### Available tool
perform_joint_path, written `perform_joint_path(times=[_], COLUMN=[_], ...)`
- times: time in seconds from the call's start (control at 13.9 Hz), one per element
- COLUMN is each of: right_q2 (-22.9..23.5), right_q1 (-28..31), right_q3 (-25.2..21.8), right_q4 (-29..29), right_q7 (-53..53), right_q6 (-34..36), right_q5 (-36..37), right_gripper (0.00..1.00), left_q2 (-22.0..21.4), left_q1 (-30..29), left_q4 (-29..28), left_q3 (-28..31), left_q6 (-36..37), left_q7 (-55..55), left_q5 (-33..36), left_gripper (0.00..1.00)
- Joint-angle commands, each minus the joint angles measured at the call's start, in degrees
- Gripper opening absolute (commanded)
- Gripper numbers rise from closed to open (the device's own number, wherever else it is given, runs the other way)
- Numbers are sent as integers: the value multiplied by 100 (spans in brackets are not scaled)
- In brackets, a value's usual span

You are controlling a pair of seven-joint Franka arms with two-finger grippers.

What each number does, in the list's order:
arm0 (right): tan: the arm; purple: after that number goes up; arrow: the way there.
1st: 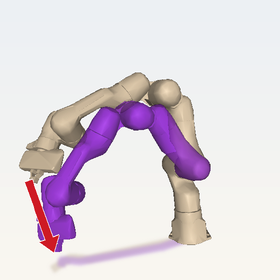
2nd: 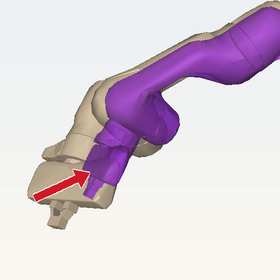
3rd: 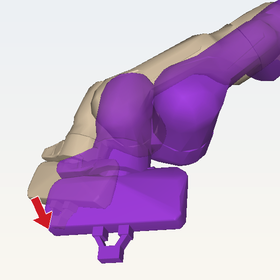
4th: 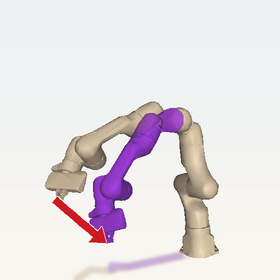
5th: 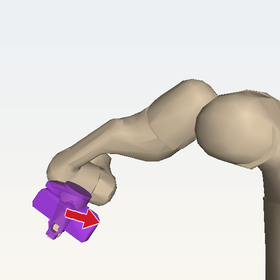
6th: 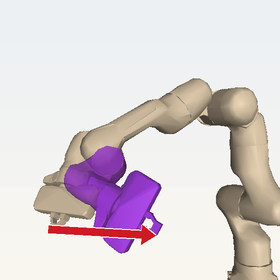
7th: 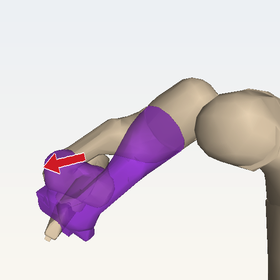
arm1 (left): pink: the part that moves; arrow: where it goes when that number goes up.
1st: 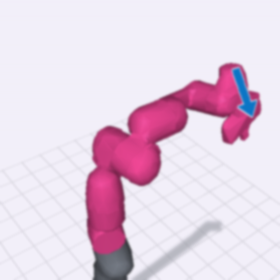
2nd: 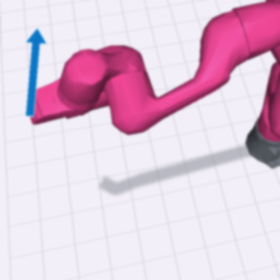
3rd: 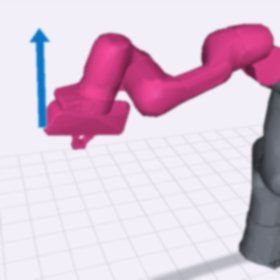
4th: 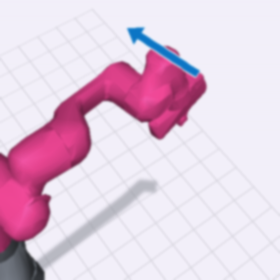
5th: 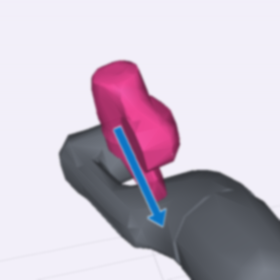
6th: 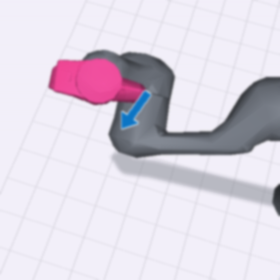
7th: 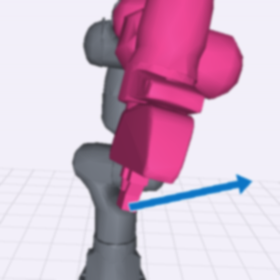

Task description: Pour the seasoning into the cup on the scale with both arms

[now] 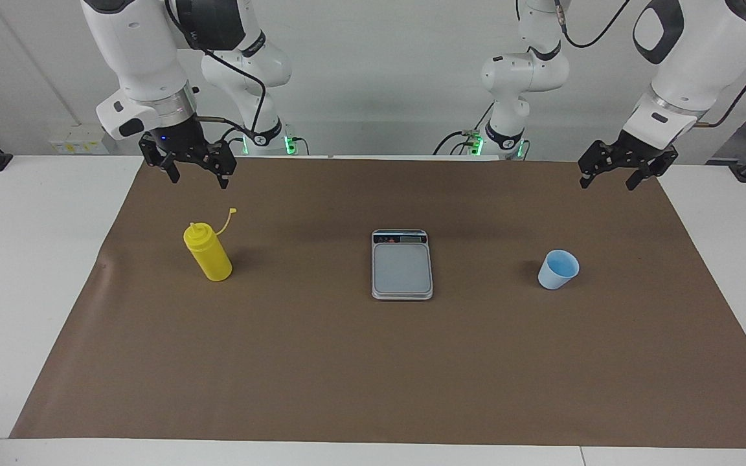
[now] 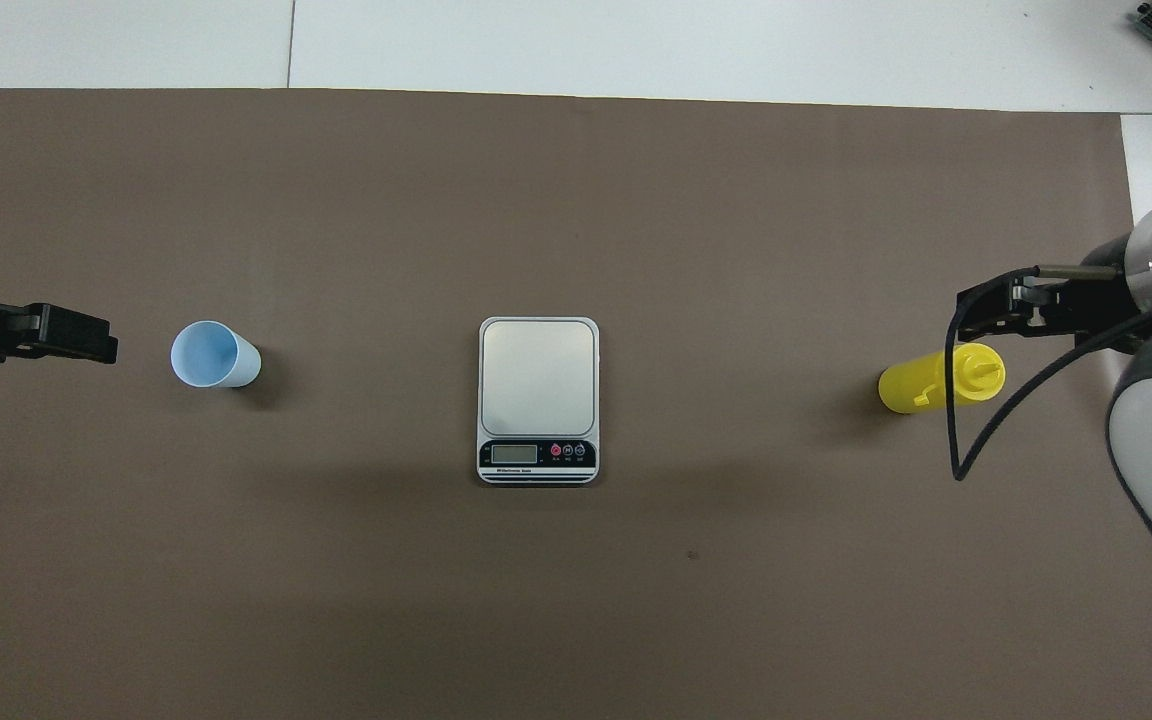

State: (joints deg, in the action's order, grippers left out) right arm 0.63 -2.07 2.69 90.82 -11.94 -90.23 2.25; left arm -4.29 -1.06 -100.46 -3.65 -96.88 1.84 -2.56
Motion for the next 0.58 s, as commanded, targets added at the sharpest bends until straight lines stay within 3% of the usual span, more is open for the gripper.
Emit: perform_joint_path(times=[0.0, 0.22, 0.5], right_q2=[-10, -10, -10], right_q1=[40, 84, 93], right_q3=[3, 3, 3], right_q4=[-39, -47, -38], right_q7=[130, 130, 130], right_q6=[67, 67, 67], right_q5=[-128, -128, -128], right_gripper=[100, 100, 100], left_q2=[-257, -135, 375], left_q1=[-105, -386, -466], left_q4=[-667, -1457, -1870], left_q3=[-22, -31, -40], left_q6=[-638, -1550, -2384], left_q7=[27, 27, -656], left_q5=[-43, -43, -43], left_gripper=[100, 100, 100])
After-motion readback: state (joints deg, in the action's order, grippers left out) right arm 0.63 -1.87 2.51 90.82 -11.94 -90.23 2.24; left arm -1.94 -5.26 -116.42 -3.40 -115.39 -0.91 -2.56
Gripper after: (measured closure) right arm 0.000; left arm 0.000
